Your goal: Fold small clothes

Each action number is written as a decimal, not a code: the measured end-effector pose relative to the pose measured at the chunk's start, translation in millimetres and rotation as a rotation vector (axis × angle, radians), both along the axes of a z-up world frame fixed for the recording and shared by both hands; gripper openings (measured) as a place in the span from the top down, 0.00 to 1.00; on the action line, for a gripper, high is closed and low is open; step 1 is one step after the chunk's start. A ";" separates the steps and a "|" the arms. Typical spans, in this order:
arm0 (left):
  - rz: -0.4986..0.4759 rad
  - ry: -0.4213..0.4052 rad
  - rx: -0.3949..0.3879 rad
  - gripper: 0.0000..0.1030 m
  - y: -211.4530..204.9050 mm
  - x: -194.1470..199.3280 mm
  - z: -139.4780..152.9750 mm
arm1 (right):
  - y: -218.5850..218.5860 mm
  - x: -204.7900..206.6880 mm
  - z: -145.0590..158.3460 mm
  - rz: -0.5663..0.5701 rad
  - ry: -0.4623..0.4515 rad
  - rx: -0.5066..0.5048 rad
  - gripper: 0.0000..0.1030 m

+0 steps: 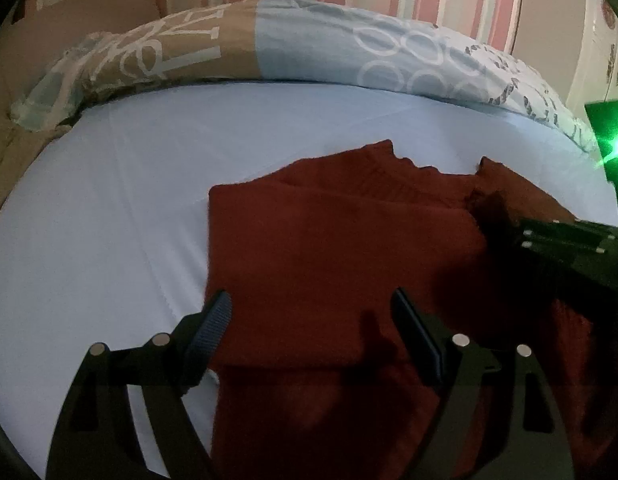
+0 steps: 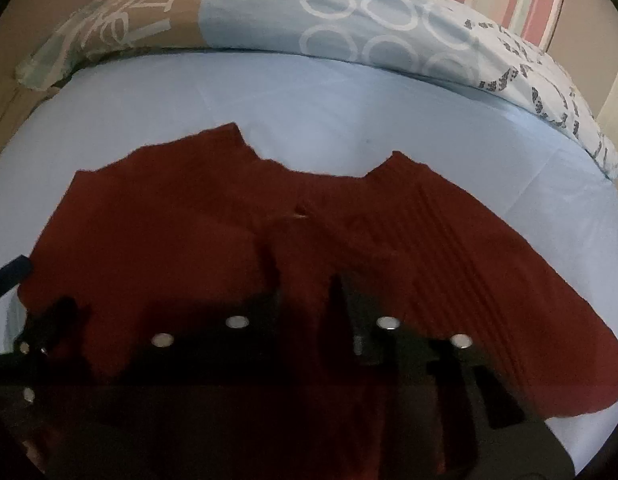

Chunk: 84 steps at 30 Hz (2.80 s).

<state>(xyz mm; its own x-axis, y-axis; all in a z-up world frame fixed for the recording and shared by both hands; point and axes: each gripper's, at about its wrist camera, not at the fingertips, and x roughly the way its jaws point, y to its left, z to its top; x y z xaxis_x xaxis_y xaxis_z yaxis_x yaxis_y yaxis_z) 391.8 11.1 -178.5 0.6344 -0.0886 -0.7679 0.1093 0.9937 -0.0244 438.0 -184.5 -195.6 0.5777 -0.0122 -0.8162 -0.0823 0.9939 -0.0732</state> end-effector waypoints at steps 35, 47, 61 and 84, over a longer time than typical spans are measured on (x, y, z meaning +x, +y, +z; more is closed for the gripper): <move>-0.045 0.026 0.021 0.16 -25.1 30.1 -0.5 | -87.1 -72.7 23.8 -0.200 -0.167 -0.081 0.04; -0.065 0.081 0.077 0.15 -25.8 34.0 -23.6 | -98.0 -53.3 -30.2 -0.194 0.072 0.060 0.04; -0.057 -0.008 0.036 0.10 -31.5 -23.9 34.7 | -132.1 -110.7 35.3 -0.215 -0.112 0.136 0.03; -0.233 -0.065 0.037 0.02 -214.6 -50.5 51.1 | -410.2 -207.1 24.1 -0.725 -0.087 0.051 0.03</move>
